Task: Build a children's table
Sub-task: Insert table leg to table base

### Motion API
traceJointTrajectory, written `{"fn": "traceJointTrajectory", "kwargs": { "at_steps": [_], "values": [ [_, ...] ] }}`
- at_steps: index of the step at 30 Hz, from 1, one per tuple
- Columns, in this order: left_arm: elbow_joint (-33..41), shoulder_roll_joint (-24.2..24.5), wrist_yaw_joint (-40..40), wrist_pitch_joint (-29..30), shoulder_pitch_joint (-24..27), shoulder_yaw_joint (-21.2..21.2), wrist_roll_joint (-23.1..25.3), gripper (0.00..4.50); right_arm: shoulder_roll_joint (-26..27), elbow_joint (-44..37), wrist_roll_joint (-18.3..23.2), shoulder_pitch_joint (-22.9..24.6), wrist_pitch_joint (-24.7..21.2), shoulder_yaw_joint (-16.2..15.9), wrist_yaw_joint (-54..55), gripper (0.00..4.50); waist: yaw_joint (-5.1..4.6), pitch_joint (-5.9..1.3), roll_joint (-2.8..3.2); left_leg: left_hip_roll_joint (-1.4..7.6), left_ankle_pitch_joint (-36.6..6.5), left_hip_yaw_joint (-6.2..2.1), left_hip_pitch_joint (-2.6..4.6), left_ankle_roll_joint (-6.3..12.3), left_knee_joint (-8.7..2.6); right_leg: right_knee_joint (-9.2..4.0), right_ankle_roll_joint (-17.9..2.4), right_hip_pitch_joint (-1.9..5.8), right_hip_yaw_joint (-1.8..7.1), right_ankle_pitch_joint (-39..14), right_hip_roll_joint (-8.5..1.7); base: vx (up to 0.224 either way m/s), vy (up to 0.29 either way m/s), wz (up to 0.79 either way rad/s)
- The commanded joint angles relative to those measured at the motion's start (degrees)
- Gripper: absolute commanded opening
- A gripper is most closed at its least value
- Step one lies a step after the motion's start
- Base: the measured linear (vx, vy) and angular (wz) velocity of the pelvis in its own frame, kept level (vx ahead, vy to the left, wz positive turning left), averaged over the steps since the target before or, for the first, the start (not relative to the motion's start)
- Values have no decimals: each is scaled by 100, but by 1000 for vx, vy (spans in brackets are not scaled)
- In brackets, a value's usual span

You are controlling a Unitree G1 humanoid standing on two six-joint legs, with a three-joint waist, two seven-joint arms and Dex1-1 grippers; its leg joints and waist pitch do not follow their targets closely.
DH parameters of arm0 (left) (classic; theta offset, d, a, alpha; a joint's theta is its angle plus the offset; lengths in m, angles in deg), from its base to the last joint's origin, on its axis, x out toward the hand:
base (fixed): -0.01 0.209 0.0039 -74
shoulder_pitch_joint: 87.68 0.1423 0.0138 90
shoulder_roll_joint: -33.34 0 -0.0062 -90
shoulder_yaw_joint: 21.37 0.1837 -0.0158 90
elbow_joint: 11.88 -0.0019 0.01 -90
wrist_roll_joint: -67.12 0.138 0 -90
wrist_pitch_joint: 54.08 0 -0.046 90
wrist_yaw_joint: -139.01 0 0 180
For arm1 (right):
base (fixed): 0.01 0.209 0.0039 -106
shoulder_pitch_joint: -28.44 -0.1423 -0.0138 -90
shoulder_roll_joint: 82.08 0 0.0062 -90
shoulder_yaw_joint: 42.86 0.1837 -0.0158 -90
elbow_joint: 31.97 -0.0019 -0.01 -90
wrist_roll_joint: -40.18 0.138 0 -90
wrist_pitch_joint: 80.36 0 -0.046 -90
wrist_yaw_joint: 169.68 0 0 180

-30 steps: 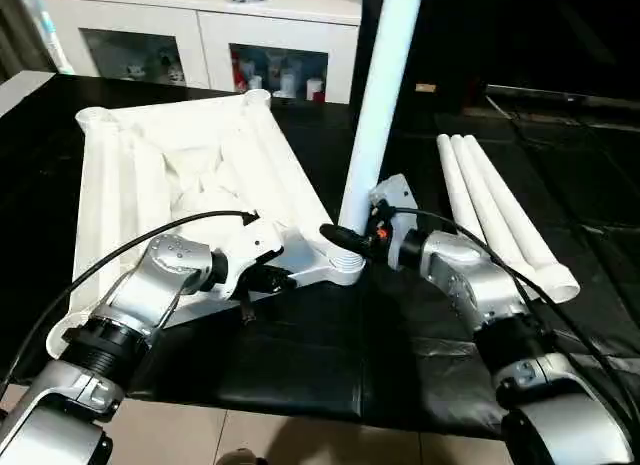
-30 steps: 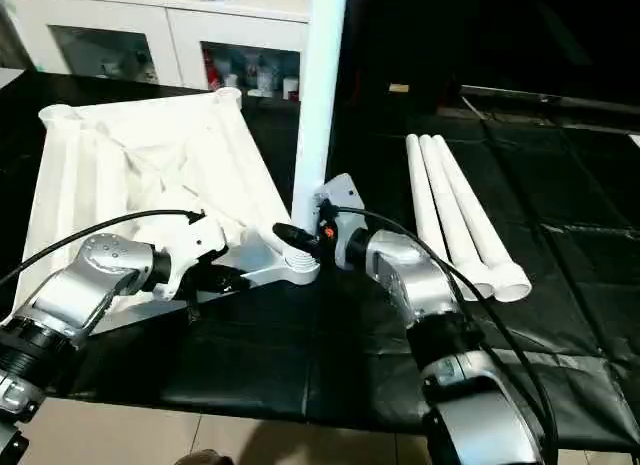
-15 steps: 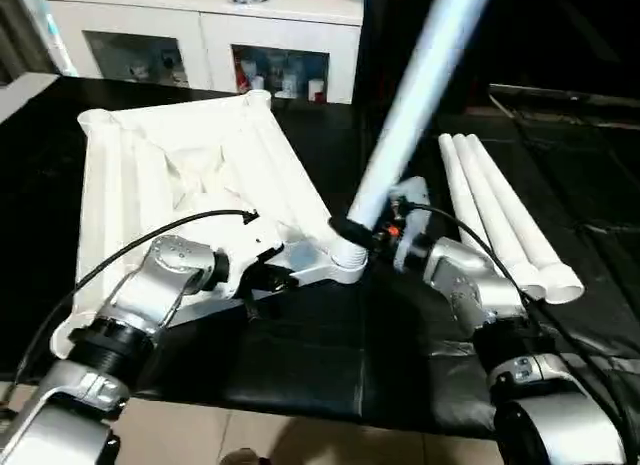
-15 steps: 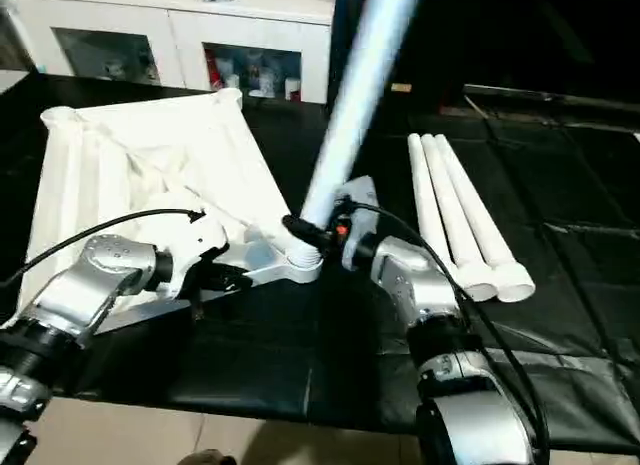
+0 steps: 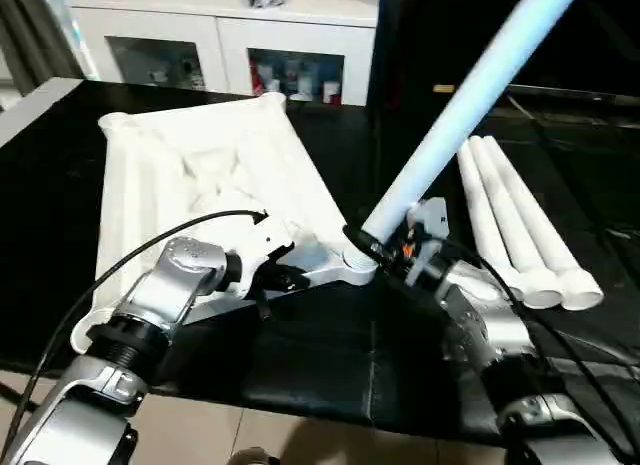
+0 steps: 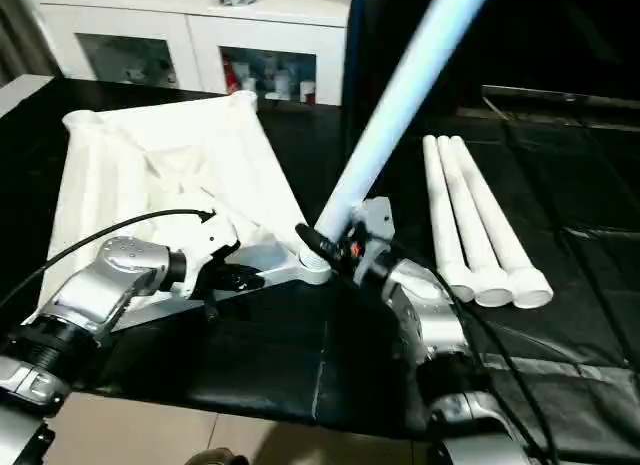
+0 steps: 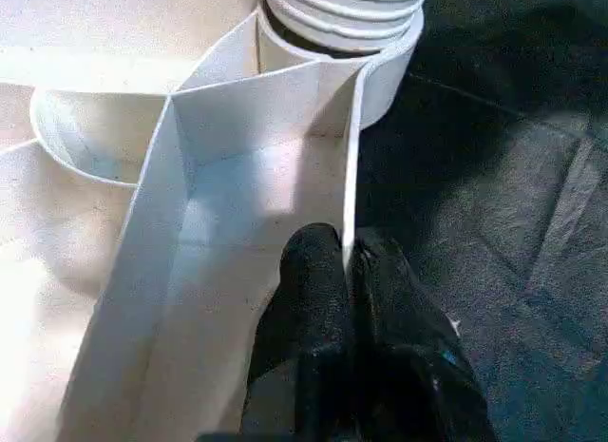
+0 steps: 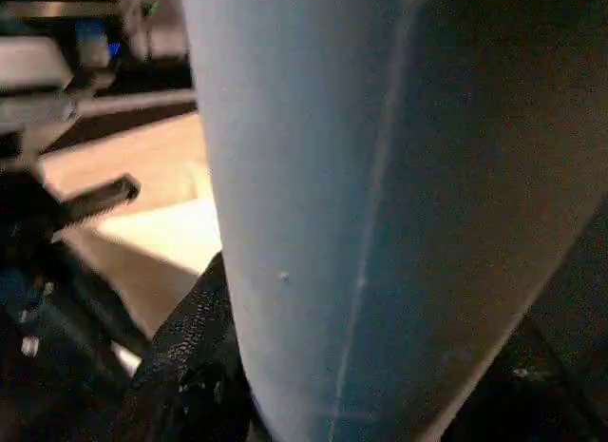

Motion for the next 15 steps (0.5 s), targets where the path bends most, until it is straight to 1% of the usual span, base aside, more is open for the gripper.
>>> {"fn": "traceJointTrajectory", "kwargs": {
  "at_steps": [1, 2, 3, 4, 5, 7, 8, 9, 10, 12, 13, 15],
  "values": [
    [-20, 127, -392, -242, -265, -425, 3, 0, -214, 384, -425, 407, -342, -345, -367, 192, -31, -393, -33, 295, -1275, -84, 139, 41, -434, -460, -1442, 187, 199, -420, -457, 0, 0, 0],
    [4, 154, -349, -307, -233, -363, 57, 0, -236, 402, -449, 368, -390, -410, -455, 192, -30, -389, -37, 297, -1277, -79, 137, 50, -438, -469, -1418, 181, 200, -481, -454, 0, 0, 0],
    [58, 210, -257, -395, -181, -237, 161, 0, -232, 538, -479, 230, -406, -482, -580, 192, -31, -387, -85, 300, -1296, -73, 138, 73, -440, -487, -1387, 177, 201, -591, -455, 0, 0, 0],
    [82, 253, -164, -466, -155, -137, 240, 0, -195, 703, -492, 65, -433, -539, -686, 192, -23, -383, -74, 304, -1264, -83, 128, 90, -445, -475, -1374, 169, 200, -673, -468, 0, 0, 0],
    [82, 254, -157, -468, -154, -133, 242, 0, -192, 714, -494, 53, -434, -544, -693, 192, -35, -377, -85, 306, -1275, -83, 124, 89, -450, -481, -1359, 160, 199, -767, -468, 0, 0, 0],
    [81, 270, -37, -484, -155, -67, 265, 0, -122, 896, -531, -143, -459, -630, -826, 192, -54, -382, -116, 313, -1292, -79, 133, 72, -462, -480, -1345, 152, 197, -771, -458, 0, 0, 0],
    [69, 280, 15, -493, -175, -32, 286, 0, -85, 956, -529, -223, -507, -674, -912, 192, -66, -377, -171, 308, -1259, -83, 118, 83, -468, -469, -1349, 164, 193, -783, -470, 0, 0, 0],
    [50, 290, 53, -511, -195, 2, 312, 0, -57, 984, -523, -266, -532, -709, -992, 192, -67, -383, -146, 312, -1265, -81, 131, 71, -470, -478, -1337, 153, 194, -792, -473, 0, 0, 0],
    [44, 294, 66, -517, -201, 13, 320, 0, -48, 993, -522, -280, -540, -721, -1018, 192, -100, -378, -188, 318, -1274, -79, 131, 79, -476, -473, -1338, 146, 194, -766, -470, 0, 0, 0],
    [-26, 339, 221, -624, -251, 120, 380, 0, -9, 1023, -509, -326, -599, -830, -1251, 192, -130, -377, -305, 322, -1304, -64, 139, 106, -483, -491, -1314, 145, 187, -804, -464, 0, 0, 0],
    [-94, 369, 341, -703, -286, 178, 399, 0, 2, 1039, -496, -330, -638, -887, -1408, 192, -135, -372, -331, 324, -1324, -62, 145, 123, -489, -504, -1286, 136, 189, -881, -470, 0, 0, 0],
    [-129, 387, 420, -750, -303, 213, 408, 0, 4, 1044, -487, -326, -664, -921, -1511, 192, -138, -370, -303, 336, -1432, -74, 166, 62, -509, -504, -1243, 115, 193, -976, -470, 0, 0, 0]
  ]
}}
